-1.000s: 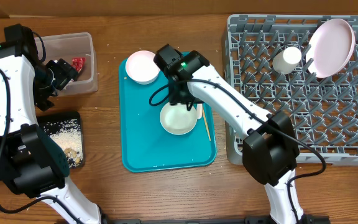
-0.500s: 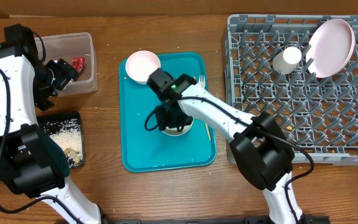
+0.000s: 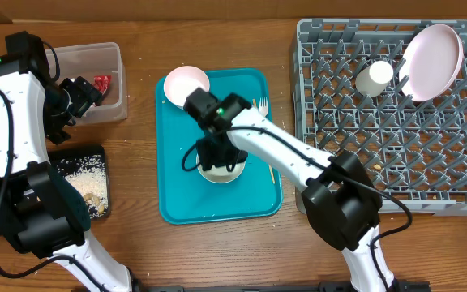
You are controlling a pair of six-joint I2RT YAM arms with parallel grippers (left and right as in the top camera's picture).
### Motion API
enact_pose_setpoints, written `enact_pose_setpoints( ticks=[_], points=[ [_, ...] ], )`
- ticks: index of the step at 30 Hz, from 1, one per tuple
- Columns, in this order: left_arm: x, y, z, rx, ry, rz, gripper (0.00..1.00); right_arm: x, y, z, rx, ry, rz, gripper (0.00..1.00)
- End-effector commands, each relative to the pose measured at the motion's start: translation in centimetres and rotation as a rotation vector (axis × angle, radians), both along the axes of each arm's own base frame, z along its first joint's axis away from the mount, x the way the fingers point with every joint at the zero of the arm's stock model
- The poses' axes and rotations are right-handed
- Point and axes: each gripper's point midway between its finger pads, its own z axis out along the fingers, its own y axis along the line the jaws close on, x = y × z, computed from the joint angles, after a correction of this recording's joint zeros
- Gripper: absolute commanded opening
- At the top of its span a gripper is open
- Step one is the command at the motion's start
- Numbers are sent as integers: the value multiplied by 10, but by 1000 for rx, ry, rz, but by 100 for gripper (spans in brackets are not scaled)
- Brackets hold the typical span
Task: Sort waste into correct bins and load items into the dishwasher rack
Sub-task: 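Reach the right gripper to the white bowl and grasp its rim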
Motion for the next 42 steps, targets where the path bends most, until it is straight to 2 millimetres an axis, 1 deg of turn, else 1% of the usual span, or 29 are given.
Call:
enact_pose_setpoints(
  ticks=[1,3,5,9,11,12,16,18,20,22,24,25,28,32,38,42],
  points=[
    [0,-2,3,-8,-8,17,100,15,11,49,85,-80,-1,57],
    [0,-2,3,-8,-8,17,100,11,14,49,89,-74,23,57],
    [0,-2,3,-8,-8,17,100,2,19,45,92,-54,56,57],
    [0,-2,3,-8,-8,17,100,-13,31,25,85,-50,108,57],
    [0,-2,3,-8,-8,17,100,-17,37,13,88,-56,126,57],
    [0,-2,3,-8,-8,17,100,-21,41,2,91,-58,135,57],
    [0,-2,3,-8,-8,17,100,-20,38,-11,76,-68,106,57],
    [0,-2,3,-8,-8,17,100,-18,38,-12,74,-80,105,56],
    [0,-2,3,-8,-8,17,100,-16,39,-12,77,-85,104,53],
    [0,-2,3,-8,-8,17,100,-16,39,-12,78,-86,104,46],
    [0,-2,3,-8,-8,17,100,-16,39,-12,78,-86,104,31],
    [0,-2,3,-8,-8,17,100,-16,39,-12,78,-86,104,28],
    [0,-2,3,-8,-8,17,100,-17,40,-12,80,-87,106,25],
    [0,-2,3,-8,-8,17,100,-18,41,-12,80,-87,108,18],
    [0,-2,3,-8,-8,17,100,-18,41,-12,80,-87,109,18],
    [1,-2,3,-8,-8,16,100,-22,40,-16,68,-86,117,19]
  ],
)
